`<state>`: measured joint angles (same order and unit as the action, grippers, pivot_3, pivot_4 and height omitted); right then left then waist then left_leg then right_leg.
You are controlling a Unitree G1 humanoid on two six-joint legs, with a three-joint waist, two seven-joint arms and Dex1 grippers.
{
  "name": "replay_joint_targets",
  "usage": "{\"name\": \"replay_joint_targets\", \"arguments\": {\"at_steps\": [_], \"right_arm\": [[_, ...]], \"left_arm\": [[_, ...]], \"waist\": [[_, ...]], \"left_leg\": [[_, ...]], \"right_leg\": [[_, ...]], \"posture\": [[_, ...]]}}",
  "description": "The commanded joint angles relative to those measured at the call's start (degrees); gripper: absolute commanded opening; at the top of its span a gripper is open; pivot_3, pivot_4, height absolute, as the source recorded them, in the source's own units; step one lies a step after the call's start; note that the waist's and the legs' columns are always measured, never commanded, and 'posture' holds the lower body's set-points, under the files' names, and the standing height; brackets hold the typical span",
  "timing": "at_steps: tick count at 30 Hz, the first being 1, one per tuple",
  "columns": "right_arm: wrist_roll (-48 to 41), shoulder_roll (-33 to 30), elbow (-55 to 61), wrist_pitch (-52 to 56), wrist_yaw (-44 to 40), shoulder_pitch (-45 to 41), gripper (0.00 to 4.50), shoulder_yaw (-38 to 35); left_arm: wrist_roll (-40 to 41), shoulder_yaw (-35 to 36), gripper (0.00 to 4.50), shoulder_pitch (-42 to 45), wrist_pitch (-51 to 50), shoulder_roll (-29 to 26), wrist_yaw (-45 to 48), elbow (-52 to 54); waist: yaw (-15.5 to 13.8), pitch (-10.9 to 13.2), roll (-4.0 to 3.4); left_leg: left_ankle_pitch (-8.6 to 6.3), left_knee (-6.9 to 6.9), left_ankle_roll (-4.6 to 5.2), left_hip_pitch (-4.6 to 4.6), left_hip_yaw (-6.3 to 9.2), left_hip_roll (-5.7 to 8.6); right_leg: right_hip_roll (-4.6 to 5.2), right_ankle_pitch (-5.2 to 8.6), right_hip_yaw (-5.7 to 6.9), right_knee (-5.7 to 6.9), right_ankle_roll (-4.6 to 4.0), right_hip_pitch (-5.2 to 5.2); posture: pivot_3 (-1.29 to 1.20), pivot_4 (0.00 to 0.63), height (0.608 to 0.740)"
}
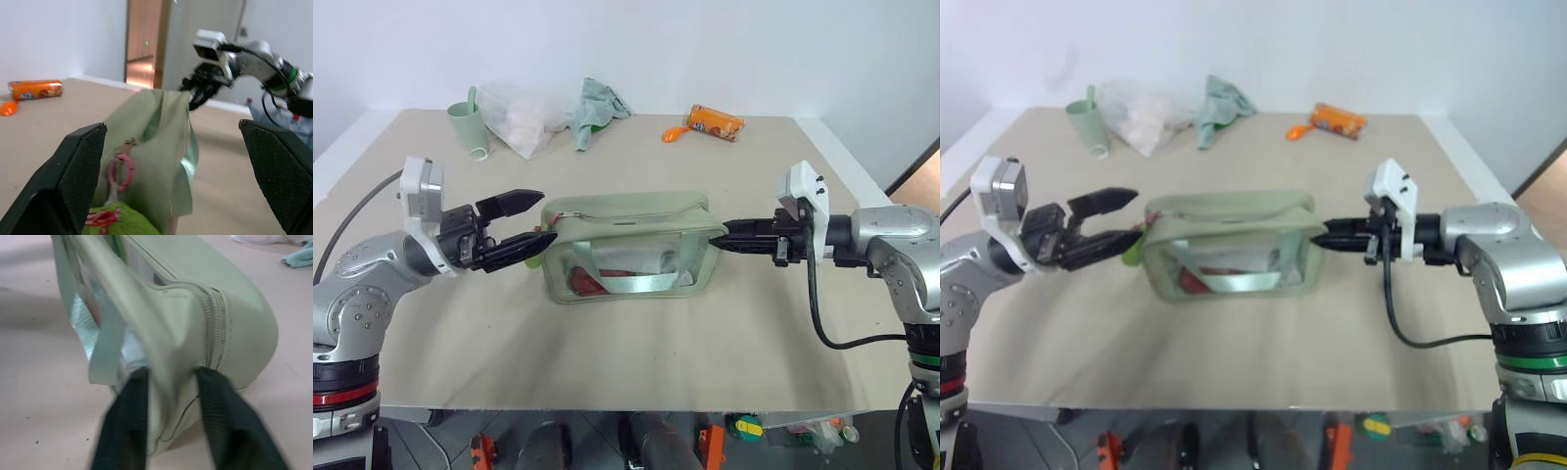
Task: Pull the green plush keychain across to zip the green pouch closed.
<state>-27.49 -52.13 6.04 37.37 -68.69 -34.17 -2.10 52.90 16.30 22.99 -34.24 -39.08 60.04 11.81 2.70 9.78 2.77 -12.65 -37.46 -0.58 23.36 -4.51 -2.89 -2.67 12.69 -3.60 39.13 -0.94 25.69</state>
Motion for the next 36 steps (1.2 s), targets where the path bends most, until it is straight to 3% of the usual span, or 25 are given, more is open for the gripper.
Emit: {"name": "replay_joint_targets", "arguments": {"at_steps": [1,7,19,27,36], "right_arm": [[-0.98,-0.67,1.74,-0.26,-1.05,0.04,0.04,-0.33],[-0.87,-0.96,1.95,-0.13,-2.66,0.13,0.04,0.84],[1.63,0.16,-0.08,-1.52,-1.19,-0.77,0.04,2.39],[2.19,0.42,-0.27,-2.18,-1.03,-0.58,0.04,2.48],[2.13,0.36,0.66,-2.04,-0.4,0.1,0.04,2.05]], "left_arm": [[0.64,3.42,4.5,0.05,0.19,0.49,-3.22,-1.53],[-0.17,5.24,4.5,-0.29,-2.33,-0.52,-8.17,-7.58],[10.09,12.9,4.5,-7.84,-8.57,-3.48,-4.4,-0.08],[3.9,7.56,4.5,-13.09,-7.16,-5.5,-2.64,3.56],[0.55,1.92,4.5,-9.56,-6.46,-3.14,-2.25,-0.67]], "waist": [[0.01,0.0,0.0],[0.04,0.0,0.0],[0.15,-0.01,0.01],[0.13,-0.01,0.01],[0.13,-0.01,0.01]], "left_leg": [[0.0,0.0,0.0,0.0,0.0,0.0],[0.0,0.01,0.0,-0.08,0.01,-0.08],[0.01,0.02,-0.02,-0.12,0.01,-0.19],[0.01,0.04,-0.02,-0.25,0.0,-0.17],[0.0,0.05,-0.01,-0.3,0.0,-0.19]], "right_leg": [[0.0,0.0,0.0,0.0,0.0,0.0],[-0.08,0.0,0.03,0.0,0.0,-0.05],[-0.09,0.01,0.14,0.0,-0.04,-0.05],[-0.09,0.03,0.13,0.0,-0.07,-0.14],[-0.09,0.03,0.17,0.0,-0.08,-0.17]], "posture": [[0.0,0.15,0.737],[0.0,0.15,0.737],[0.0,0.15,0.737],[0.0,0.15,0.737],[0.0,0.15,0.737]]}}
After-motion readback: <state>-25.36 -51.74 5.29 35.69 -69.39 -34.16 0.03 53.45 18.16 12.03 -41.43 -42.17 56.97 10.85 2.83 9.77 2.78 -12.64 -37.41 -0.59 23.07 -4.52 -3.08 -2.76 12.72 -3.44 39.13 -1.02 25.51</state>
